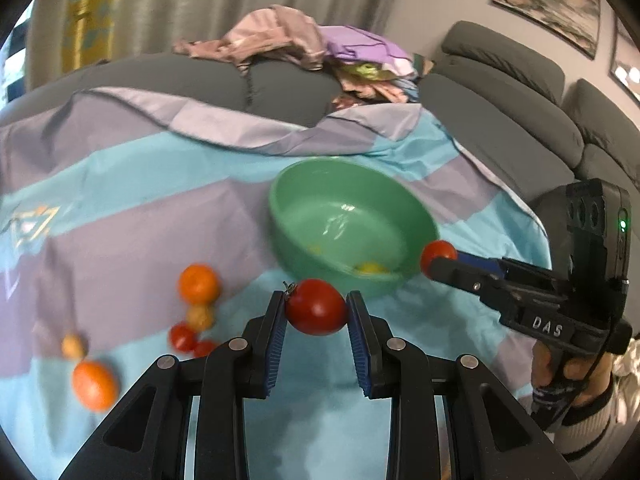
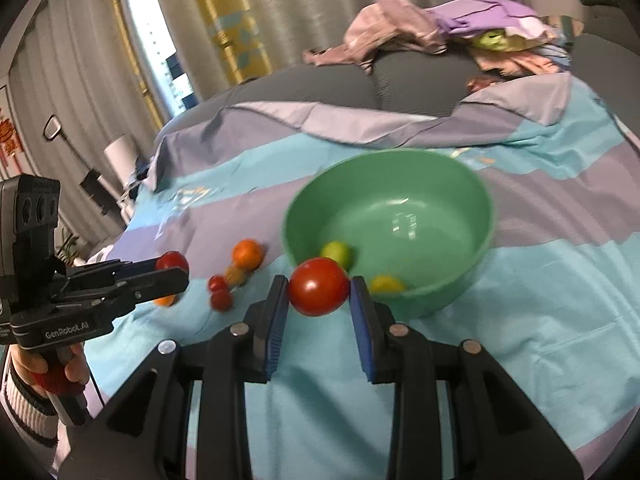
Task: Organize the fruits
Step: 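Carry both cherry tomatoes into the green bowl and release them, then move both tools back toward the remaining tomatoes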
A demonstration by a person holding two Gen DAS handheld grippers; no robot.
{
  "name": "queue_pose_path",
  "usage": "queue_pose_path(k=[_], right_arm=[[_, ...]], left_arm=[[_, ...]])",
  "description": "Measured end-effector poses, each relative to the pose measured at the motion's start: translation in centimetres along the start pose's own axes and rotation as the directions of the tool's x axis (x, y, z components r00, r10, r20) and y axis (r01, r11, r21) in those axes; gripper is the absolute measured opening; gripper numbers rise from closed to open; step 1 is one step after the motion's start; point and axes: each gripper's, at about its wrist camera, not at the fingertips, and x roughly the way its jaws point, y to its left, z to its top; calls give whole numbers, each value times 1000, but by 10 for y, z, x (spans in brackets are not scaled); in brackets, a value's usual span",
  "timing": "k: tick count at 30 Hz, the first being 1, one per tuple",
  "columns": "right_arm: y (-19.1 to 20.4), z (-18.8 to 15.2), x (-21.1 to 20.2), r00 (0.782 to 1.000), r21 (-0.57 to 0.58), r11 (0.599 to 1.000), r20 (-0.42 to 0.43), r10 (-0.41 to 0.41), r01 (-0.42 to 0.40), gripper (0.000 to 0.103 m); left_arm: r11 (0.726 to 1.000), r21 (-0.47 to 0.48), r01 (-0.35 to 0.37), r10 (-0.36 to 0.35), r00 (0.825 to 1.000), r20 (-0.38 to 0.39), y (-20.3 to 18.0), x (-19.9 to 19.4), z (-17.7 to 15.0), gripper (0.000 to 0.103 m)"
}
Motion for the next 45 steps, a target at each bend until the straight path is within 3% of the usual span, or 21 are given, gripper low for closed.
queue_pose_path(k=[7,11,21,26,29,35,45], right_arm=[[-21,6,8,999,21,999,15,-30,30,32],[-28,11,17,999,28,999,8,-38,37,32],[-35,12,28,998,42,998,-25,-55,56,34],[-34,13,14,999,56,997,3,-50,50,40],[-35,11,2,999,67,997,19,-49,48,43],[-34,-4,-18,1000,92,995,6,-31,30,45],[1,-22,-21,998,41,999,-54,12,-10,46]], left_arm=[[999,41,33,-32,999,-19,-18,47,26,30],[998,58,19,-16,998,-57,-20,71,32,30],[996,93,-11,21,995,-99,-24,85,29,30],[997,75,4,1,998,-61,-21,64,28,31],[999,46,6,-5,1000,-25,-12,38,20,44],[997,-65,-46,44,999,-24,25,-11,-22,45],[942,-276,-190,181,982,-57,81,-80,-97,45]])
